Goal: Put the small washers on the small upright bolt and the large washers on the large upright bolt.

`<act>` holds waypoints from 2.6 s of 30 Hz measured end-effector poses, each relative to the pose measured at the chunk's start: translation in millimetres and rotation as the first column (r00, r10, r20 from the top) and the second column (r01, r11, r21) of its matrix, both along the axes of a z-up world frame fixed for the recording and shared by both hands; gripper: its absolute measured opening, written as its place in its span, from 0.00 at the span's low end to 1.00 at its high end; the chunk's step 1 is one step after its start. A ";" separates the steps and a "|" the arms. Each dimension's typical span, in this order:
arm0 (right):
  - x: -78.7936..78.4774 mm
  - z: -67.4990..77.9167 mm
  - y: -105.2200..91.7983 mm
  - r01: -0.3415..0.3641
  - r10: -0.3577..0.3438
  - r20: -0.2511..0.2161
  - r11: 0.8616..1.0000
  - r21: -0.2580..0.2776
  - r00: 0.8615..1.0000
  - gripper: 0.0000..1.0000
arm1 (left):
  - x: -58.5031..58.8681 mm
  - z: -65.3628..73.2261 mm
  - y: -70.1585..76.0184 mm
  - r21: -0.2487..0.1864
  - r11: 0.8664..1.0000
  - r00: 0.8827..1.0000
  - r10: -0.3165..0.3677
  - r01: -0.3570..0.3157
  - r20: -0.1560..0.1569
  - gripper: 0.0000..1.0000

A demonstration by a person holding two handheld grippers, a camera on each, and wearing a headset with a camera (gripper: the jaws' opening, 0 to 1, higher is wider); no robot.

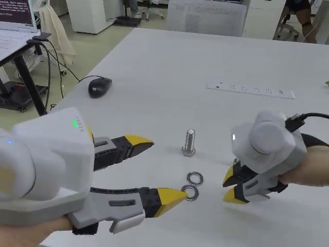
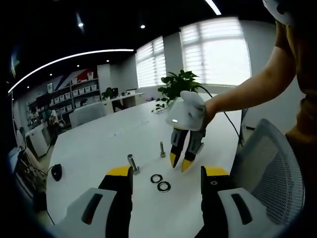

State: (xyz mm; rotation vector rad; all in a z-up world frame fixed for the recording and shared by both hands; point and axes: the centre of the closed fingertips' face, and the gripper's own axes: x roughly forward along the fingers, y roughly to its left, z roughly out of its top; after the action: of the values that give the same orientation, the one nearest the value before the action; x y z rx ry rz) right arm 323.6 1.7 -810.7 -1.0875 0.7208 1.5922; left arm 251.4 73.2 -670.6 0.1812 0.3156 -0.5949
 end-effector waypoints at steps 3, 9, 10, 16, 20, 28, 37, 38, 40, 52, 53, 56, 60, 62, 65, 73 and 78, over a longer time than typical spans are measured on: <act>-6.3 -4.7 9.0 -0.010 0.010 -0.021 1.000 -0.002 1.000 0.19 | -2.3 0.0 2.5 0.004 1.000 1.000 0.005 -0.005 -0.002 0.54; -9.9 -9.0 22.4 -0.010 0.010 -0.049 1.000 0.002 0.999 0.22 | -4.9 1.6 13.5 0.000 0.999 0.999 0.037 -0.037 0.001 0.54; -10.6 -10.7 24.3 -0.009 0.008 -0.057 1.000 0.000 0.998 0.22 | -5.0 2.2 14.8 -0.003 0.999 0.999 0.042 -0.042 0.003 0.54; -8.9 -15.8 31.5 -0.033 0.032 -0.038 0.999 -0.012 0.999 0.22 | -5.9 2.0 18.9 -0.008 0.998 0.998 0.058 -0.058 0.001 0.54; -5.7 -16.0 39.9 -0.023 0.022 -0.053 1.000 -0.012 0.998 0.23 | -5.2 2.3 22.3 -0.011 0.998 0.998 0.069 -0.069 0.002 0.54; -12.2 -17.2 55.0 -0.085 0.084 -0.054 0.996 -0.024 0.995 0.26 | -0.5 1.4 26.9 -0.014 0.997 0.997 0.079 -0.079 0.001 0.54; -15.0 -17.5 56.0 -0.160 0.158 -0.040 0.985 -0.059 0.987 0.26 | 3.1 -0.8 27.7 -0.023 0.996 0.996 0.087 -0.087 0.002 0.54; -15.1 -17.5 55.9 -0.164 0.162 -0.039 0.985 -0.061 0.986 0.26 | 3.4 -0.4 27.7 -0.028 0.996 0.996 0.089 -0.089 0.004 0.54; -14.9 -17.5 55.6 -0.178 0.176 -0.035 0.982 -0.066 0.984 0.26 | 3.4 -0.7 28.3 -0.027 0.996 0.996 0.091 -0.091 0.004 0.54; -13.5 -17.5 51.3 -0.161 0.158 -0.035 0.982 -0.096 0.987 0.27 | 2.0 -2.4 26.2 -0.028 0.996 0.996 0.090 -0.090 0.001 0.54; -13.1 -17.5 51.4 -0.157 0.154 -0.038 0.983 -0.098 0.987 0.27 | 2.3 -2.1 26.3 -0.030 0.995 0.996 0.090 -0.090 0.004 0.54; -12.7 -17.6 52.0 -0.149 0.146 -0.039 0.984 -0.097 0.989 0.26 | 2.2 -3.5 26.2 -0.027 0.996 0.996 0.091 -0.091 0.001 0.54; -13.5 -17.6 53.5 -0.144 0.141 -0.036 0.985 -0.097 0.989 0.26 | 1.5 -3.0 25.8 -0.029 0.995 0.996 0.093 -0.093 0.003 0.54; -13.3 -17.6 53.5 -0.145 0.142 -0.033 0.984 -0.099 0.989 0.25 | 1.3 -3.2 26.8 -0.030 0.995 0.995 0.096 -0.096 0.001 0.54; -13.4 -17.5 54.0 -0.141 0.139 -0.027 0.984 -0.104 0.990 0.24 | 0.9 -3.0 28.5 -0.027 0.995 0.995 0.099 -0.099 0.003 0.54; -14.4 -14.7 51.0 -0.141 0.137 -0.037 0.984 -0.112 0.990 0.22 | -0.5 -3.9 28.8 -0.024 0.995 0.996 0.094 -0.094 -0.002 0.54; -12.9 -2.2 48.8 -0.130 0.127 -0.038 0.987 -0.096 0.991 0.22 | 0.5 -3.7 28.0 -0.023 0.996 0.996 0.087 -0.087 -0.001 0.54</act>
State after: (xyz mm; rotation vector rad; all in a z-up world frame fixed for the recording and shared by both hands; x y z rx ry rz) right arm 310.7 50.5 -813.0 -1.2039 0.7704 1.7016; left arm 251.9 101.2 -674.3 0.1447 0.3154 -0.5123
